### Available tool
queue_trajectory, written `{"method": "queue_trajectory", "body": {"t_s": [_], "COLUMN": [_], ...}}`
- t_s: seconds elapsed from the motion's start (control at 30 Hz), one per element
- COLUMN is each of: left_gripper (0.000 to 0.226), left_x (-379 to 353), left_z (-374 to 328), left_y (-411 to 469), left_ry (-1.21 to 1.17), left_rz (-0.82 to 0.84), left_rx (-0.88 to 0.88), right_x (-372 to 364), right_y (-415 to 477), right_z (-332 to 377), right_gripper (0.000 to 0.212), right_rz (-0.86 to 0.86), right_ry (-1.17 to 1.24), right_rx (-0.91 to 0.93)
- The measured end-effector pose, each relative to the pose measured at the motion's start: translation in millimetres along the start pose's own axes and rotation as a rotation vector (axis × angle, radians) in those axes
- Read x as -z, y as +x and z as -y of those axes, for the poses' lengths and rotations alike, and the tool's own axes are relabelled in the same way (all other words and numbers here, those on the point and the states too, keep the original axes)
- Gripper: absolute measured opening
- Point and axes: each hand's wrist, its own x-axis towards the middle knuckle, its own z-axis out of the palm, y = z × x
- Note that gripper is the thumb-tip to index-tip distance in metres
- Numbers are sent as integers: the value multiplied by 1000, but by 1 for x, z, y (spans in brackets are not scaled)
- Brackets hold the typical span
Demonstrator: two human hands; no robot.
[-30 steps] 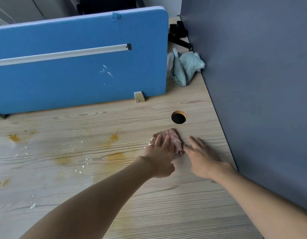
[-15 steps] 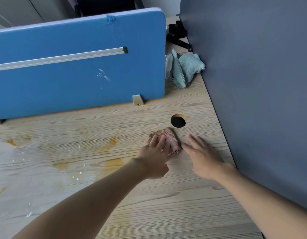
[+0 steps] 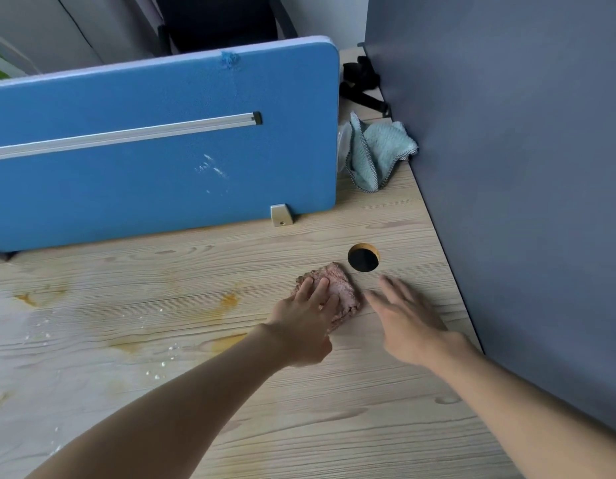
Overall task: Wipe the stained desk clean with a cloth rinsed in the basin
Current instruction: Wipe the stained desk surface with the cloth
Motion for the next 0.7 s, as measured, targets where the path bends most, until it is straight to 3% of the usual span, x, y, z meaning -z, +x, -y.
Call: {"method": "queue_trajectory", "body": {"t_s": [0.7], "left_gripper": [78], "left_x": [27], "left_z": [14], "left_y": [41], "left_ry": [-75], "left_rz": [-22], "left_rx": [47], "right_x": [-4], "right_y": [5], "right_z": [-3], "right_gripper": [82], "right_rz": [104], "right_ry": [-17], "right_rx": [6]}}
